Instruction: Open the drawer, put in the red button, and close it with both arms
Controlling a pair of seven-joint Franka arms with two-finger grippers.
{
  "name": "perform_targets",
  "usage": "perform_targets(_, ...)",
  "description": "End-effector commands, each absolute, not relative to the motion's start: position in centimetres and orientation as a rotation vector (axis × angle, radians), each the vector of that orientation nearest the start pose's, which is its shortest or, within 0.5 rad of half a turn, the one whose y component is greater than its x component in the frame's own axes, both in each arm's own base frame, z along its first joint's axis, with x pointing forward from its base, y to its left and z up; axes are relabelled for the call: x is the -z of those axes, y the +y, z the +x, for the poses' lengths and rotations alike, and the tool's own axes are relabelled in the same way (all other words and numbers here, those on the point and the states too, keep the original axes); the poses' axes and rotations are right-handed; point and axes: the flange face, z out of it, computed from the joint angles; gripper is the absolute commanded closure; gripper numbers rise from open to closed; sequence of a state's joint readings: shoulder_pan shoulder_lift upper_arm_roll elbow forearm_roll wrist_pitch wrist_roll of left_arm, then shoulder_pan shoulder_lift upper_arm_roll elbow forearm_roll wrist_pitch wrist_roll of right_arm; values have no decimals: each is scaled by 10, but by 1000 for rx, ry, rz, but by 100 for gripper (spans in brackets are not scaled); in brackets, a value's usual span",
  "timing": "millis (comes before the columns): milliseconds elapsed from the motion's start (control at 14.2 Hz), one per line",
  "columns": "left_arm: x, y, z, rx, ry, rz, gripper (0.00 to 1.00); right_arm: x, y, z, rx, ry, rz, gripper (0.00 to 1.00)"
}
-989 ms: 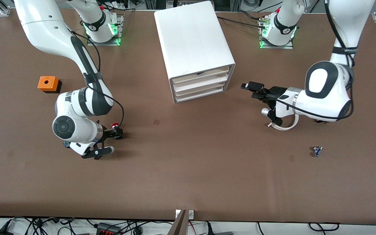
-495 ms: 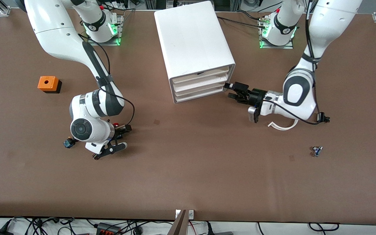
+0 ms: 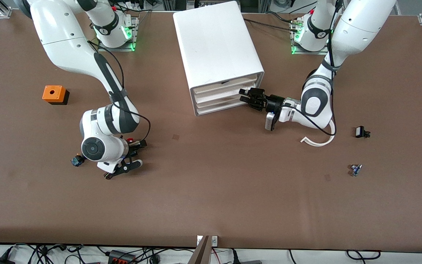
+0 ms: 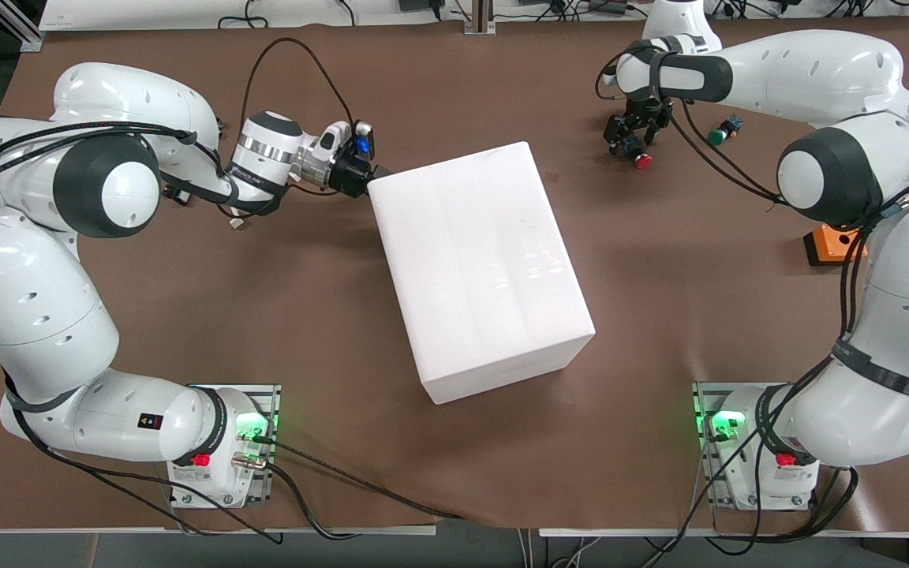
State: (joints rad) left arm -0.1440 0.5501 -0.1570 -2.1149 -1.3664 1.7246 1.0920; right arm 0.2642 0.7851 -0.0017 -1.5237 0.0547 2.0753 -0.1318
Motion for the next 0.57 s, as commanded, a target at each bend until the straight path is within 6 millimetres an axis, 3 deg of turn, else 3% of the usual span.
perform_targets(0, -165, -249, 459, 255, -349, 1669, 74, -176, 175, 657, -384, -573, -3029, 0)
perform_targets(71, -164, -253, 456, 255, -366, 1664, 86, -173, 173, 656, -393, -568, -3029, 0)
perform_targets(141, -163, -255, 456, 247, -382, 1659, 94, -172, 173, 656, -395, -568, -3029, 10)
perform_targets(212, -164, -255, 458, 246, -379, 1661, 98, -171, 172, 655, -402, -570, -3028, 27)
perform_targets(283, -165, -253, 463, 242, -373, 1663, 98, -170, 172, 654, -402, -568, -3028, 53)
perform_targets(424, -158, -249, 485, 226, -358, 1670, 98, -171, 173, 654, -402, -573, -3027, 69)
perform_targets(495, -155, -247, 501, 220, -344, 1676, 98, -177, 175, 657, -384, -578, -3028, 85)
